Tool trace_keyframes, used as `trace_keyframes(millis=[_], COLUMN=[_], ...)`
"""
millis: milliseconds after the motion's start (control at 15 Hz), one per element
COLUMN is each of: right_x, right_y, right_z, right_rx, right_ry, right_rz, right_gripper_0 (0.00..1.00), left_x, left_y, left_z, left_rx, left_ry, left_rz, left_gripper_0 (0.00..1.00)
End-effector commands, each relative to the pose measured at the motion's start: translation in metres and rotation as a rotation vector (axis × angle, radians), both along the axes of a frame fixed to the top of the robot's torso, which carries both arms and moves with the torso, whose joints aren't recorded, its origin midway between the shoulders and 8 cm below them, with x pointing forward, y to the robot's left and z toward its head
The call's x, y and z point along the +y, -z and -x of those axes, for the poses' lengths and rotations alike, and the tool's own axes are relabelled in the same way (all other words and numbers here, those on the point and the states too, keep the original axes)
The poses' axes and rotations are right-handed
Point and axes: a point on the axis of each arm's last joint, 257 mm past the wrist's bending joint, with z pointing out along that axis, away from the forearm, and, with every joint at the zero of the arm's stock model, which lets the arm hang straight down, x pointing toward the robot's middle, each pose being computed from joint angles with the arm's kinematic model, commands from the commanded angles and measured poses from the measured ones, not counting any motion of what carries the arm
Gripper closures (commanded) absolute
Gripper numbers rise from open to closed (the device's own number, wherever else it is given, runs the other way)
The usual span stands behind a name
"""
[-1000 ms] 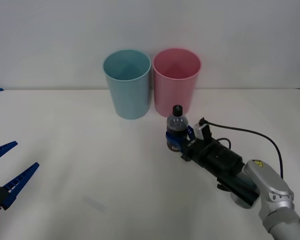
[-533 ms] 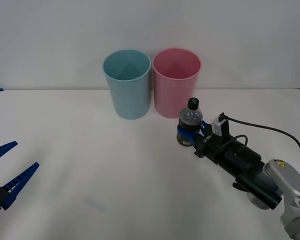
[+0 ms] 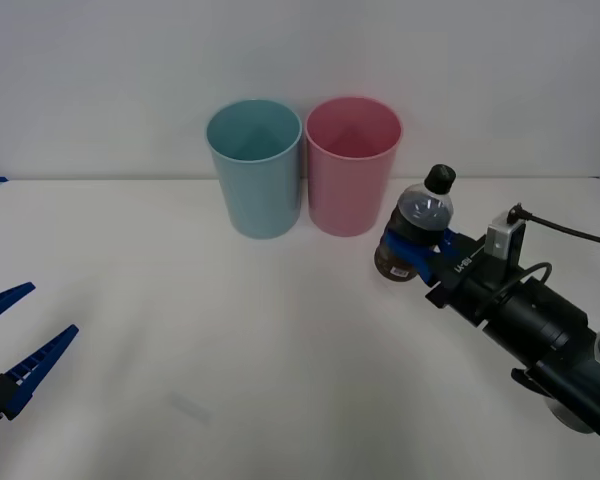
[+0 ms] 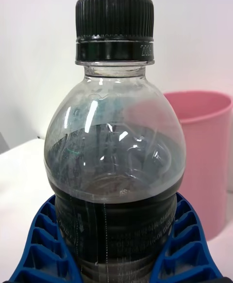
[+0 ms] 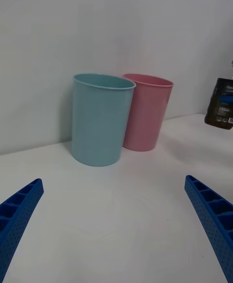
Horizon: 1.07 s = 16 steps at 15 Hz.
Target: Grasp the object on the table and drop it into the matching bin: aluminum can to the light blue bin, PET bottle to the pink bin.
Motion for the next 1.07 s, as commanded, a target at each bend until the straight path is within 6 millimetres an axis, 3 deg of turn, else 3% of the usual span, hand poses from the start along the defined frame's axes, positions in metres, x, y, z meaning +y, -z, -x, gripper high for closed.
trace_keyframes(millis=[67,333,600,733,1067], right_x=[0.003,0.004,0.01,0.017,0.036], right_y=[-0.039,-0.082,-0.122,-0.137,-0.151], right_z=[0.007,0.002,-0.017,-0.032,-0.087], right_rx=[-0.009,-0.027,-0.061,-0.073,-0.085], right_ry=[-0.014,-0.033,-0.05,-0.067,-0.069], right_rz=[-0.062,-0.105,-0.104,-0.096,-0.032], right_gripper_0=[1.0,1.0,1.0,1.0,1.0], left_x=[0.0,0.0,0.0,0.0,0.0], left_y=[0.0,0.0,0.0,0.0,0.0], left_z=[0.0,0.0,0.0,0.0,0.0], left_rx=[0.0,0.0,0.0,0.0,0.0], left_ry=[0.0,0.0,0.0,0.0,0.0], left_rz=[0.0,0.0,0.0,0.0,0.0], left_gripper_0=[0.0,0.0,0.0,0.0,0.0])
